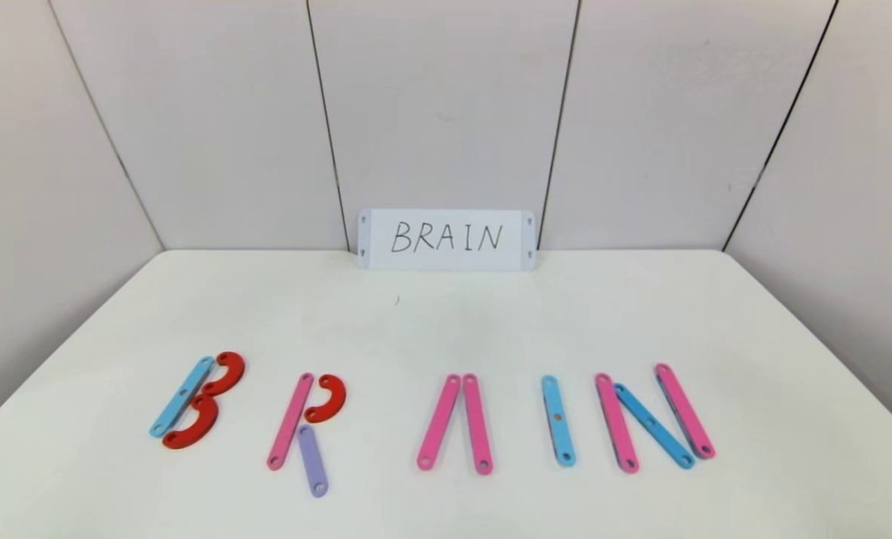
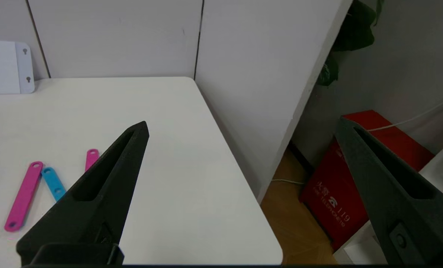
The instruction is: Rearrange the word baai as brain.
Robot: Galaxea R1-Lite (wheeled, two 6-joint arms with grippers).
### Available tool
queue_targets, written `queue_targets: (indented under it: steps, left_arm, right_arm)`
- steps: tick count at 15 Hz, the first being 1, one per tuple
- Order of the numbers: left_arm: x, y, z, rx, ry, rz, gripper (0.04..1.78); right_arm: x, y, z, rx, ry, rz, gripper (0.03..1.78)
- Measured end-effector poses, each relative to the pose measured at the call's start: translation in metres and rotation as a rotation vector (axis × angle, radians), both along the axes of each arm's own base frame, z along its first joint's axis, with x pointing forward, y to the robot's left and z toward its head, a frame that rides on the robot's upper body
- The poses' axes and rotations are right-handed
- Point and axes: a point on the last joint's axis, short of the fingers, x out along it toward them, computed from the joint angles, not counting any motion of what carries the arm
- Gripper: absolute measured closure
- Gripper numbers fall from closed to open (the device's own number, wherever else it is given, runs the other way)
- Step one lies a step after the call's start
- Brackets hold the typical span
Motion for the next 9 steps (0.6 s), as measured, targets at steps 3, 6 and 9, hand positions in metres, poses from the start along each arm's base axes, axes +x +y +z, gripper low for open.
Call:
queue_targets:
  steps: [3,6,9]
  left_arm:
    - [-0.039,0.001,-0.02,-0.015,-0.019,-0.037,0.08]
    - [-0.064,0.004,-0.03,-0.023,-0.071,-0.032,0.08]
    - [-0.084,0.003,-0.043,-0.032,-0.088,-0.009,0.08]
  right_arm:
    - [-0.032,0.002,-0.023,-0.003,-0.021,0.028,0.07]
    - [-0.052,0.002,-0.038,0.011,-0.053,0.024,0.07]
    - [-0.061,0.002,-0.038,0.027,-0.111,0.019,0.07]
